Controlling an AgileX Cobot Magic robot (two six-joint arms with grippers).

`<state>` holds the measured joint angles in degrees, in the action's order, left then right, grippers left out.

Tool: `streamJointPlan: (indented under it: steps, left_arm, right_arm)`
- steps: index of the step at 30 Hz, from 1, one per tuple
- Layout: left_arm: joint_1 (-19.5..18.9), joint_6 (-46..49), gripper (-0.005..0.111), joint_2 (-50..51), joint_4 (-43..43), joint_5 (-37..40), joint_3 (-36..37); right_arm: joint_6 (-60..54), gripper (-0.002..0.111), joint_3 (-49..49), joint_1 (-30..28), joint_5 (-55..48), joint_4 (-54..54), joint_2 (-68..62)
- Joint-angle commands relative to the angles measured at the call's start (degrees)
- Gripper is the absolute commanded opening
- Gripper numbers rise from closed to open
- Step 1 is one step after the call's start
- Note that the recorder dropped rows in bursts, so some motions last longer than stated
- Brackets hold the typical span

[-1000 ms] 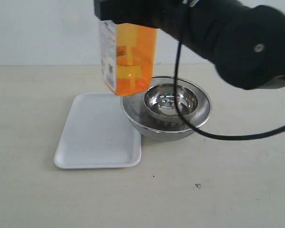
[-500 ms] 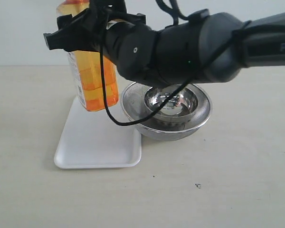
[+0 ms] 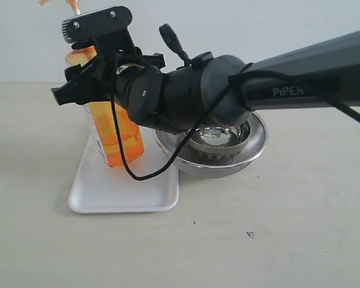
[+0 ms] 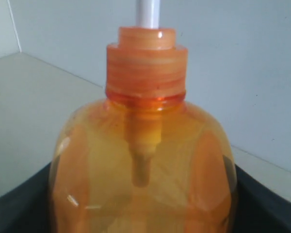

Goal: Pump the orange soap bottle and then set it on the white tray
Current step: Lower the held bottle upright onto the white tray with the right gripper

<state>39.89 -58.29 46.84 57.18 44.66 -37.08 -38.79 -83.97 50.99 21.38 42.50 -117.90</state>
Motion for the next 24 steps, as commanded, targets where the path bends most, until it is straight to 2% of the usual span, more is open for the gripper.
streamJointPlan:
  steps: [1,4,9,11,22,24]
  left_arm:
    - [0.0,-1.31,0.005,-0.43,1.1,-0.64,0.48]
    - [0.0,-1.31,0.005,-0.43,1.1,-1.06,0.48]
    - [0.0,-1.31,0.005,-0.43,1.1,-1.16,0.48]
    - [0.0,-1.31,0.005,-0.43,1.1,-1.16,0.48]
    - [0.0,-1.31,0.005,-0.43,2.09,-1.14,0.48]
    - [0.0,-1.31,0.005,-0.43,2.21,-1.14,0.48]
  right_arm:
    - [-2.08,0.0,-1.28,0.09,0.15,-1.16,0.05]
    - [-2.08,0.007,-1.28,0.09,-1.11,-1.16,-0.15]
    - [-2.23,0.039,-1.28,-0.04,-1.11,-1.16,-0.15]
    - [-2.23,0.048,-1.28,-0.15,-1.35,-1.05,-0.15]
    - [-2.23,0.049,-1.28,-0.15,-2.68,-0.8,-0.15]
    - [-2.23,0.054,-1.28,-0.15,-2.79,-0.8,-0.15]
